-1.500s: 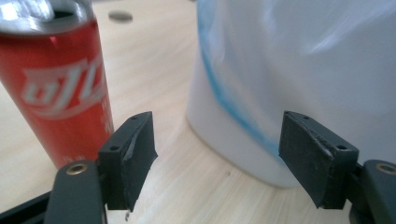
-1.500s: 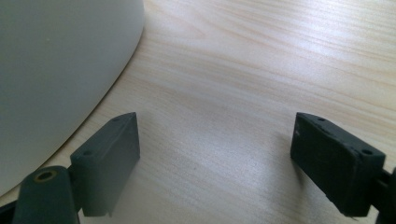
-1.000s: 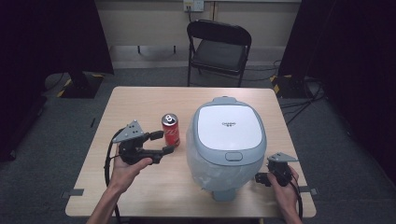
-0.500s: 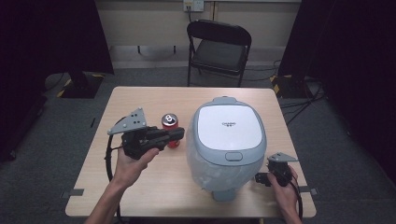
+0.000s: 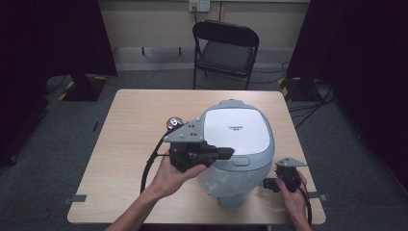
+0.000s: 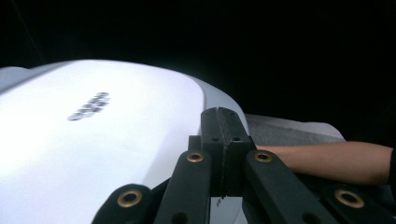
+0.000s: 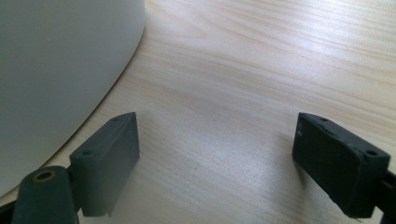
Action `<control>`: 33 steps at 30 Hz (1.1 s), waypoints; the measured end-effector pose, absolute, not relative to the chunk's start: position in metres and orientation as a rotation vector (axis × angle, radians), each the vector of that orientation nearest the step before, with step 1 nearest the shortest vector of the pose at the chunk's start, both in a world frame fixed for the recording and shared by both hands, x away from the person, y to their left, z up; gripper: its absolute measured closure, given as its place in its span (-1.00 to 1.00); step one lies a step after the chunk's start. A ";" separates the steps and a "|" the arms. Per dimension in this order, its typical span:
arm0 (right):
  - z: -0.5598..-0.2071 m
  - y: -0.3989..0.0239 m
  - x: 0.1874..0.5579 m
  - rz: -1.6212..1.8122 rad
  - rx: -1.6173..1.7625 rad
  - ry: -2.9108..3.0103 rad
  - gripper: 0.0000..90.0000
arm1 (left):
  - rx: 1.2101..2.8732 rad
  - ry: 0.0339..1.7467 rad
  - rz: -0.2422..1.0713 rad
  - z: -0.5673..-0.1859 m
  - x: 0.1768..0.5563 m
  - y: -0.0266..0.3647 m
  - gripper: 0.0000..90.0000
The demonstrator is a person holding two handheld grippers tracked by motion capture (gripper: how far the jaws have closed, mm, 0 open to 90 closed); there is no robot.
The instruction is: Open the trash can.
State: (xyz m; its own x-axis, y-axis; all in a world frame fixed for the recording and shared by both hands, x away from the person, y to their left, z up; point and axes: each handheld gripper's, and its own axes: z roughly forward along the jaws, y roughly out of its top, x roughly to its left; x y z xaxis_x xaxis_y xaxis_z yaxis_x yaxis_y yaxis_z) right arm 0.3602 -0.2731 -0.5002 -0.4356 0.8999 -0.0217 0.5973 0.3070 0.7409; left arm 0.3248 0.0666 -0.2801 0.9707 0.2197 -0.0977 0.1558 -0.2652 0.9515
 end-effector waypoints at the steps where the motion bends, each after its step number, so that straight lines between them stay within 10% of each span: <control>1: -0.500 -0.273 0.360 0.933 1.329 2.145 -0.70 | 1.864 0.261 0.044 -0.282 0.324 0.059 1.00; 33: -0.500 -0.273 0.360 0.933 1.334 2.143 -0.71 | 1.814 0.277 -0.073 -0.294 0.338 0.066 0.82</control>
